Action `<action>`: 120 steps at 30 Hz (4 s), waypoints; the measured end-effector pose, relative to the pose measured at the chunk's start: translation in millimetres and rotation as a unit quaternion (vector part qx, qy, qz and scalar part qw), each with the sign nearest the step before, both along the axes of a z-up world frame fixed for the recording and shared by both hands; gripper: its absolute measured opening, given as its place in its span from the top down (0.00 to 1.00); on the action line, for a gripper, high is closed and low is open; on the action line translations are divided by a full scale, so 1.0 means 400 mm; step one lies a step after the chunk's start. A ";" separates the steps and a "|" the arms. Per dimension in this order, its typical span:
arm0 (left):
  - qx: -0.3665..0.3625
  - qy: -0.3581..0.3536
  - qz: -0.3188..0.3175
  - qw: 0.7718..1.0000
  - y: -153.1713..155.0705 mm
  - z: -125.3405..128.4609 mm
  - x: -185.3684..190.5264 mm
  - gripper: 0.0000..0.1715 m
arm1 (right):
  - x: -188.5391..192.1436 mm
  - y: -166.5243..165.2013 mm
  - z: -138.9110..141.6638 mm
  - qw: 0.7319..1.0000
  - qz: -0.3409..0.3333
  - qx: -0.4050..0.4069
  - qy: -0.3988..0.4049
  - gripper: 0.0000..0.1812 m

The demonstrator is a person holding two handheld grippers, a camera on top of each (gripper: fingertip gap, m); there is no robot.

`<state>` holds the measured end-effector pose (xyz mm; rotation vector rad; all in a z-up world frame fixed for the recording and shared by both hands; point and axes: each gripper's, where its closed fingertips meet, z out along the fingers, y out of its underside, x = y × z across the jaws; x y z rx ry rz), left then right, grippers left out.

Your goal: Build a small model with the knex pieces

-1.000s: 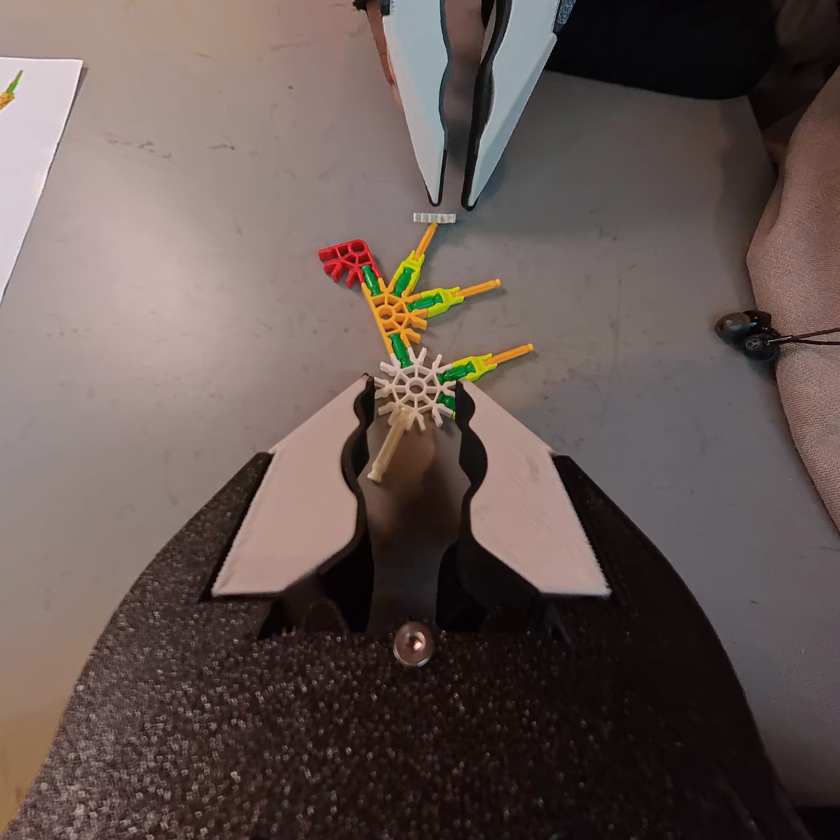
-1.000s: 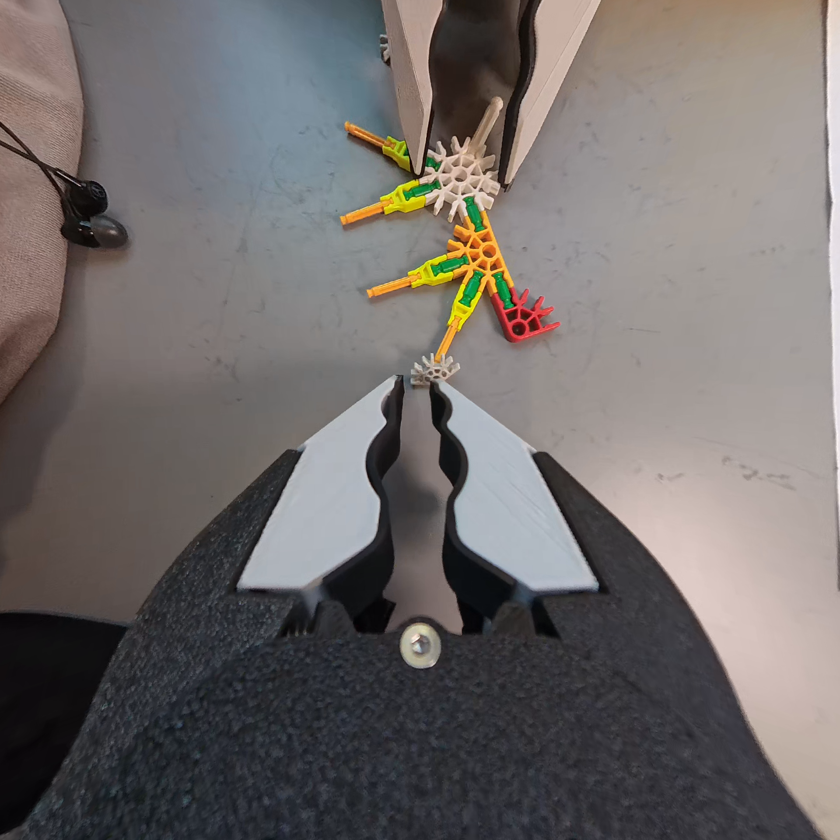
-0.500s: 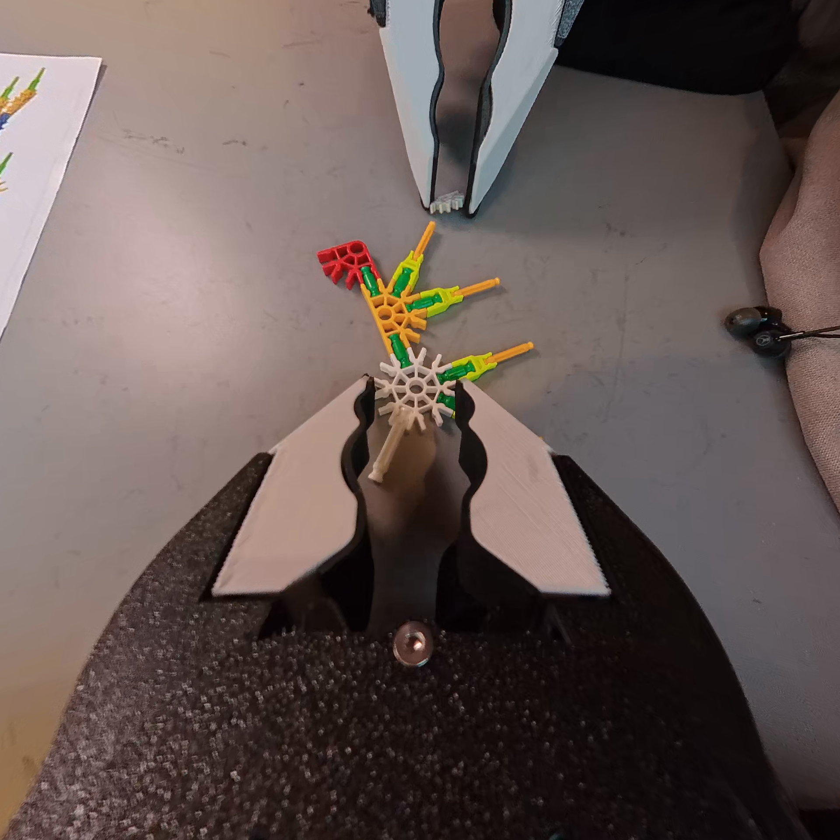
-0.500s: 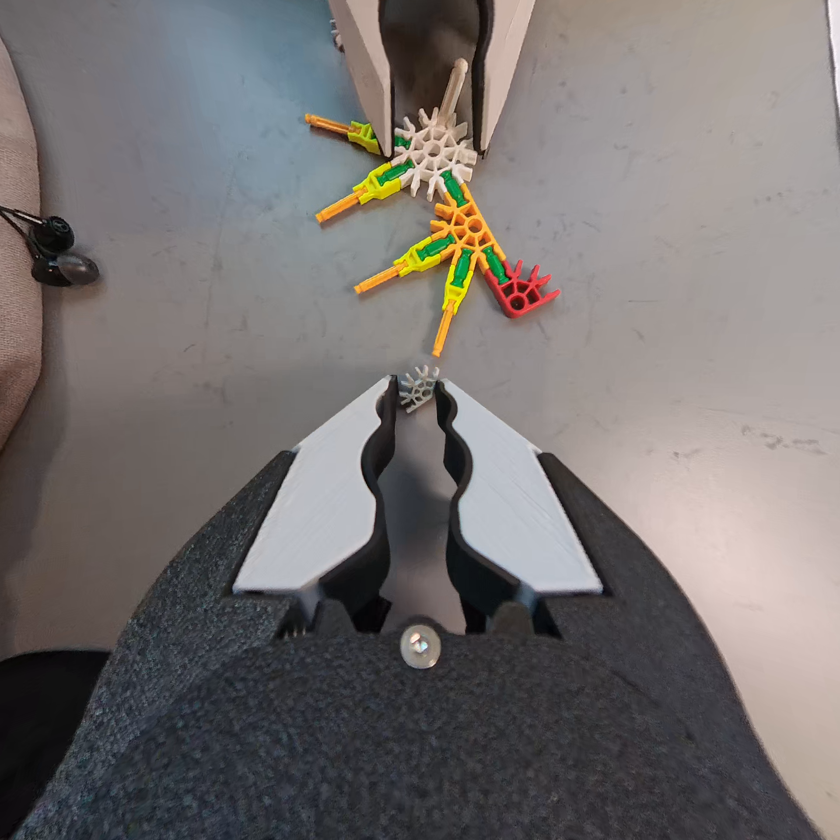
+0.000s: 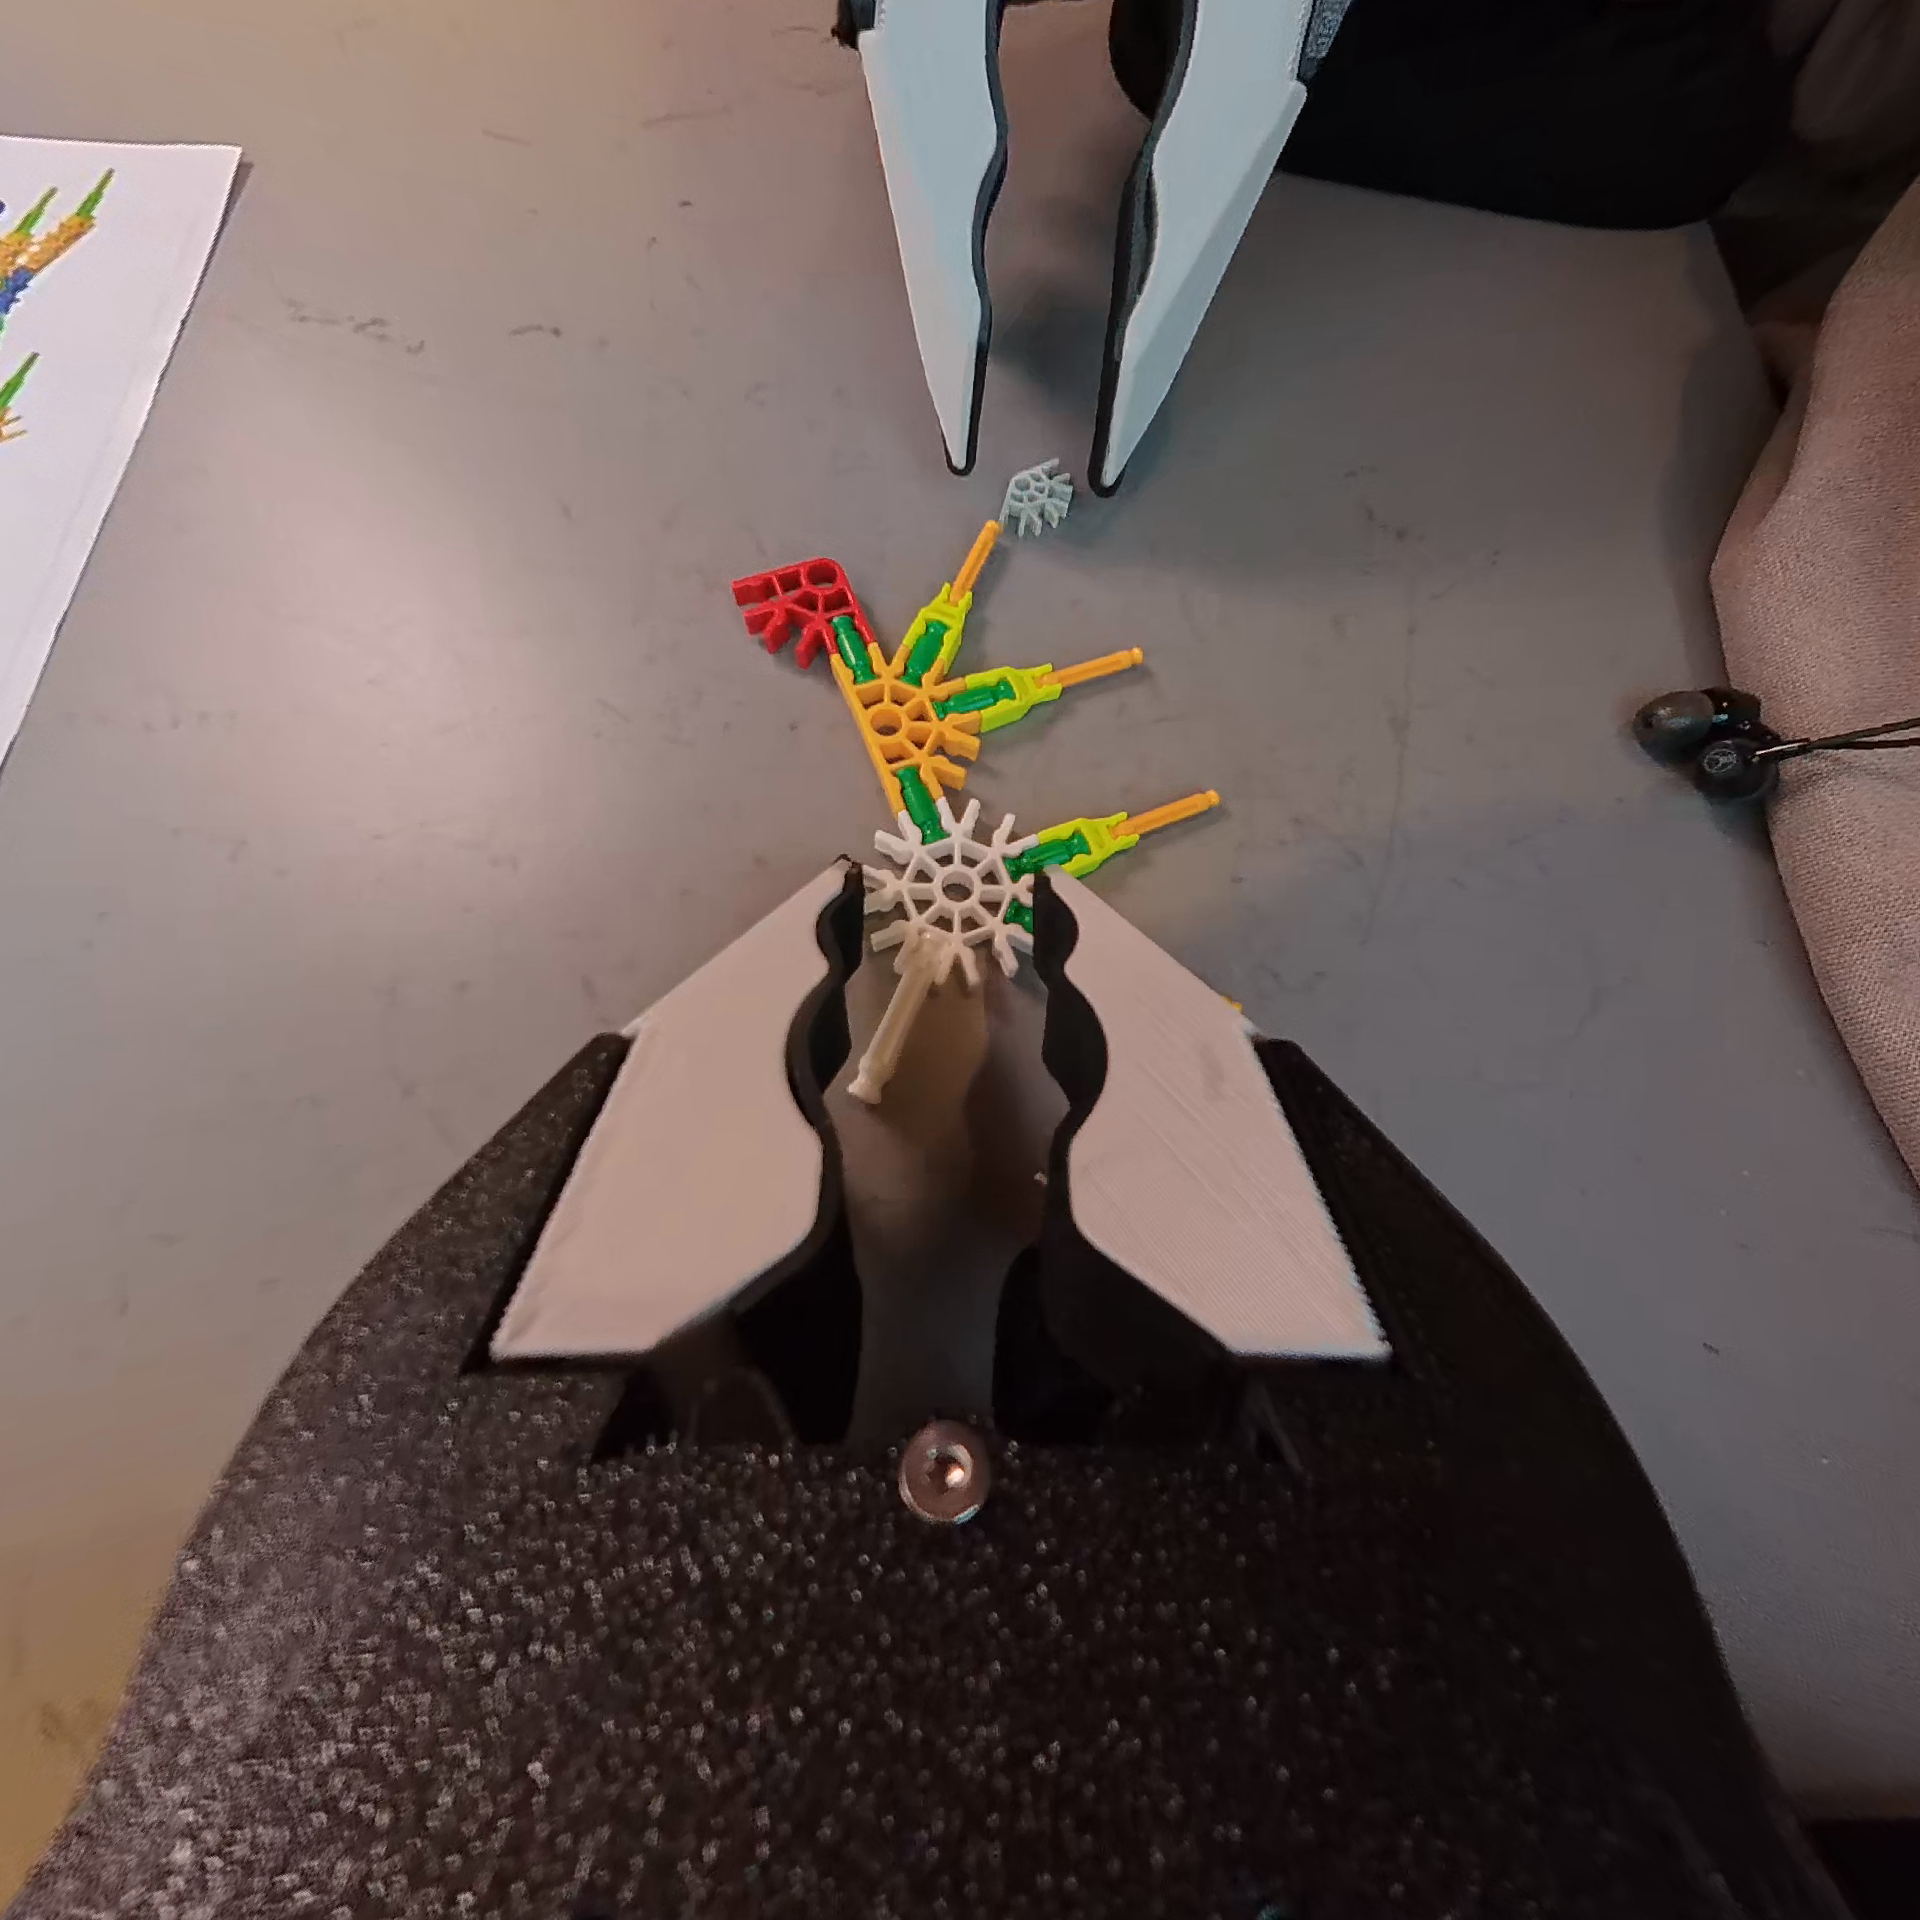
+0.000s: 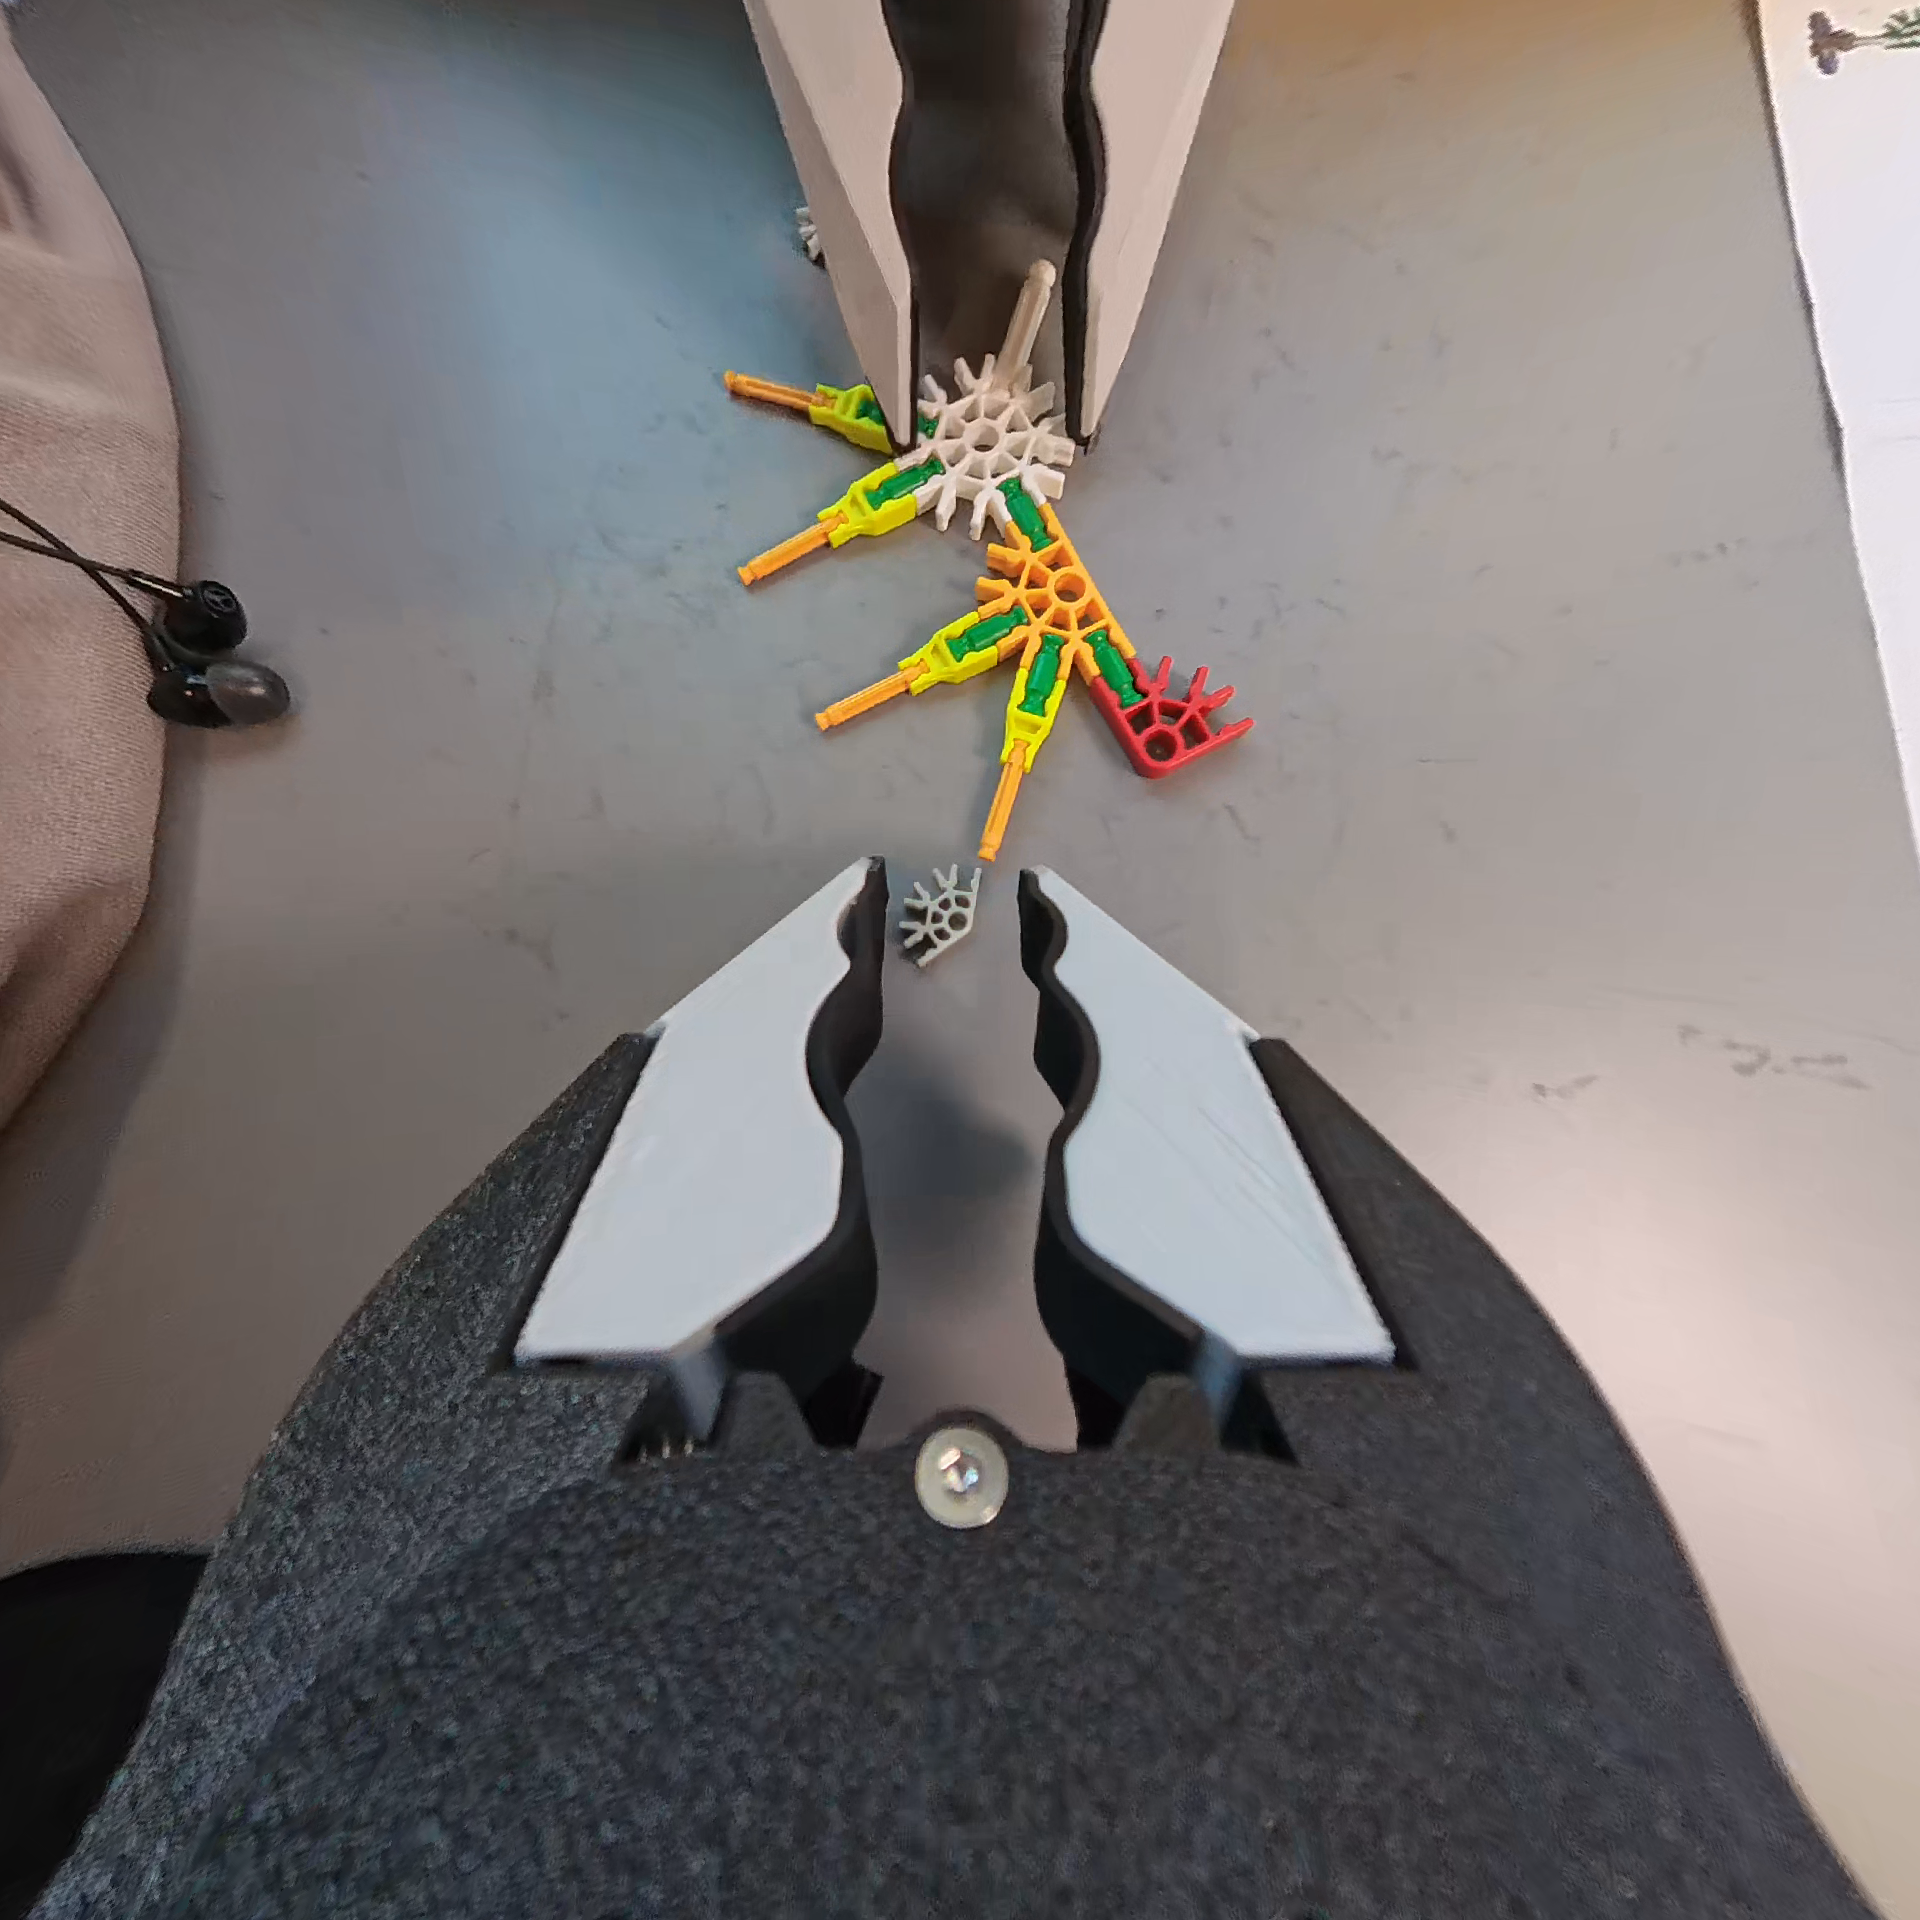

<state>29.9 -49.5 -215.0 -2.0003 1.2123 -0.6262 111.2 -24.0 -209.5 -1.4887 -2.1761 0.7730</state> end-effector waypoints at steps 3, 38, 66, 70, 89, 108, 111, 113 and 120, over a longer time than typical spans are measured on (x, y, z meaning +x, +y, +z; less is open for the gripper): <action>0.008 -0.003 -0.002 1.000 -0.001 0.005 0.002 0.92 | -0.007 0.003 -0.005 1.000 -0.015 -0.012 0.000 0.88; -0.005 0.017 0.000 1.000 -0.031 0.003 -0.002 0.87 | -0.013 -0.004 -0.015 0.999 -0.018 0.039 -0.006 0.98; -0.007 0.006 -0.001 1.000 -0.039 0.014 0.003 0.91 | -0.013 0.003 0.005 0.999 -0.018 0.015 0.028 0.94; -0.012 0.006 0.005 1.000 -0.037 0.013 -0.008 0.88 | 0.007 0.014 0.017 0.999 -0.023 0.008 0.026 0.96; -0.020 0.041 0.012 0.999 -0.037 -0.013 -0.023 0.91 | 0.025 0.001 -0.022 1.000 -0.015 0.005 -0.018 0.93; -0.019 0.045 0.017 0.999 -0.037 -0.013 -0.024 0.92 | 0.035 0.009 -0.021 0.999 -0.028 0.008 -0.030 0.93; -0.017 0.046 0.016 0.999 -0.037 -0.013 -0.023 0.93 | 0.036 0.010 -0.021 0.999 -0.029 0.009 -0.029 0.93; -0.011 0.034 0.012 0.999 -0.038 -0.003 -0.017 0.91 | 0.035 0.010 -0.022 0.999 -0.028 0.009 -0.029 0.93; -0.018 0.031 0.001 0.999 -0.044 -0.013 -0.005 0.85 | 0.033 0.008 -0.022 0.999 -0.026 0.007 -0.026 0.93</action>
